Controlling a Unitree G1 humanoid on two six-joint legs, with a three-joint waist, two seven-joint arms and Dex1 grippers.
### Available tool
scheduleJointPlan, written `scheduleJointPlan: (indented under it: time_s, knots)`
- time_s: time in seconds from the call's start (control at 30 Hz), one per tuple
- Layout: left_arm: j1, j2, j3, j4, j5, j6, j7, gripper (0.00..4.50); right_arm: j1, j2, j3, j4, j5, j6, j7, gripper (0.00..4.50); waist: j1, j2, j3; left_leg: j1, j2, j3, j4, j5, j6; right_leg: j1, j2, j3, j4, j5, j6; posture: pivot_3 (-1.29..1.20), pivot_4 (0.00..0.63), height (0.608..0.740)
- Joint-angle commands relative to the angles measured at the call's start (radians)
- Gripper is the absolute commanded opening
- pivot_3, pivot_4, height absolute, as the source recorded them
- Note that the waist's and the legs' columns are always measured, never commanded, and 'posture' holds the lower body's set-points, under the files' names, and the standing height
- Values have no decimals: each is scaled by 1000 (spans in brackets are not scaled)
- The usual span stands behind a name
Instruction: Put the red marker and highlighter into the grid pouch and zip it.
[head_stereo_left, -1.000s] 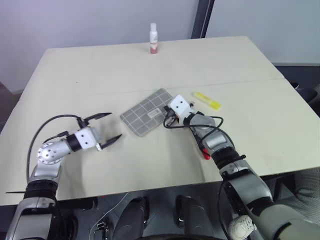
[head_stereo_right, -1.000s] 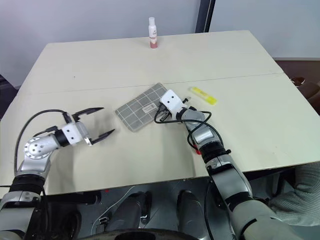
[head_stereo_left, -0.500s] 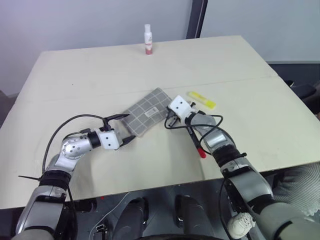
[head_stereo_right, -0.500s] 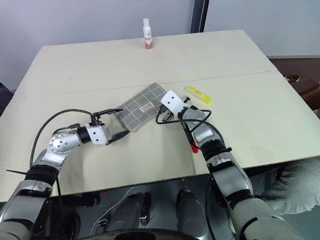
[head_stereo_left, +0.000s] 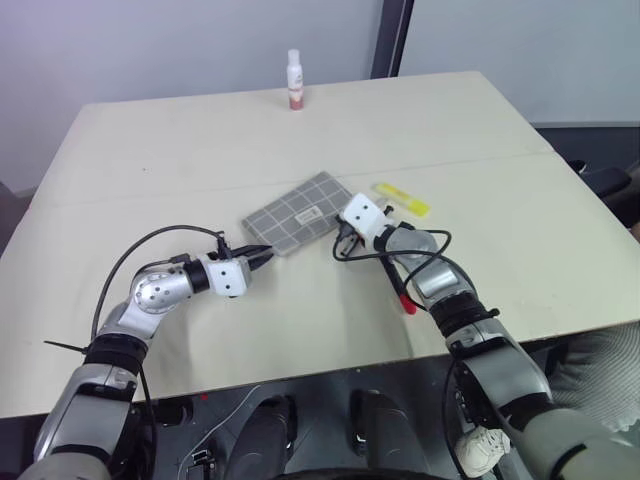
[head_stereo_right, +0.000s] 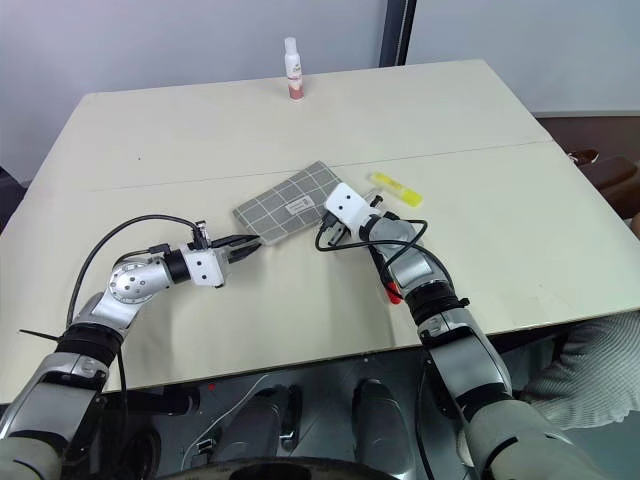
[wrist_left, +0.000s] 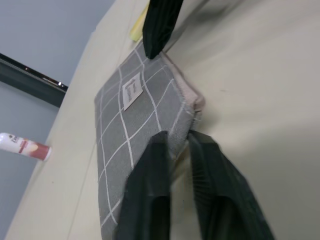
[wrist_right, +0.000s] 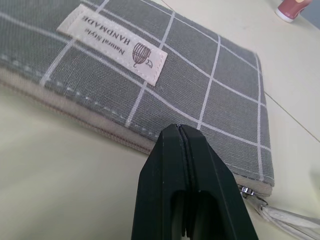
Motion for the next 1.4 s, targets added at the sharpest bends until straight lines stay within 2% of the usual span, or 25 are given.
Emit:
scheduleJointPlan:
  time_s: [0.03,0.17,0.27,0.3,0.37,0.53,0.57,0.73,0.9,1.03,1.33,1.37,1.4]
  knots:
    - [10,18,7,-33,-25,-7,13,659,-21,2,-13,-50,10,-5,5,0,0,0,0,0,0,0,0,0,0,0,0,0,0,0,0,0,150,740]
    - [27,21,12,-49,-46,0,12,659,-26,8,-14,-55,17,-16,11,0,-1,0,0,0,0,0,0,0,0,0,0,0,0,0,0,0,150,740]
    - [49,18,26,-84,-146,68,-47,659,-30,18,-13,-59,22,-32,11,0,-2,0,0,0,0,0,-1,0,0,0,0,0,0,0,0,0,150,740]
    - [53,21,34,-96,-170,87,-57,890,-36,23,-17,-57,24,-35,4,0,-2,0,0,0,0,0,-1,0,0,0,0,0,0,0,0,0,150,740]
    - [63,33,35,-120,-200,109,-88,1465,-53,33,-27,-49,31,-39,-9,0,-3,0,0,0,0,0,-1,0,0,-1,0,0,0,0,0,0,150,740]
    - [81,56,38,-152,-175,107,-78,4077,-113,59,-48,19,25,-77,-76,0,-3,0,0,0,0,0,-1,0,0,-1,0,0,0,-1,-2,0,150,740]
    - [82,59,37,-150,-161,99,-70,4472,-131,67,-45,50,16,-86,-93,0,-3,0,0,0,0,0,-1,0,0,-1,0,0,0,-1,-2,0,150,740]
    - [55,58,32,-128,-110,108,-30,4472,-207,89,2,245,-59,-112,-177,0,-2,0,0,0,0,0,-1,0,0,-2,0,0,0,-2,-3,0,150,740]
    - [4,46,8,-86,-9,94,47,4472,-230,95,47,343,-109,-100,-165,0,-2,0,0,-1,0,0,-1,0,0,-2,0,0,0,-1,-2,0,150,740]
    - [-27,34,-22,-25,58,70,91,4472,-215,92,47,344,-106,-97,-141,0,-7,0,0,0,0,0,-2,0,0,-2,1,1,0,0,0,0,150,740]
    - [-72,1,-54,68,80,39,133,4472,-209,81,34,306,-97,-88,-109,0,-3,0,0,1,1,-1,-1,0,0,-1,2,1,1,0,-1,0,150,740]
    - [-76,-2,-55,76,80,38,135,3955,-207,81,33,302,-96,-87,-106,0,-3,0,0,1,1,-1,-1,0,0,0,2,1,1,0,-1,0,150,740]
    - [-81,-5,-57,84,83,36,139,3655,-206,79,34,299,-97,-87,-106,0,-3,0,0,1,1,-1,-1,0,0,0,2,1,1,0,-1,0,150,740]
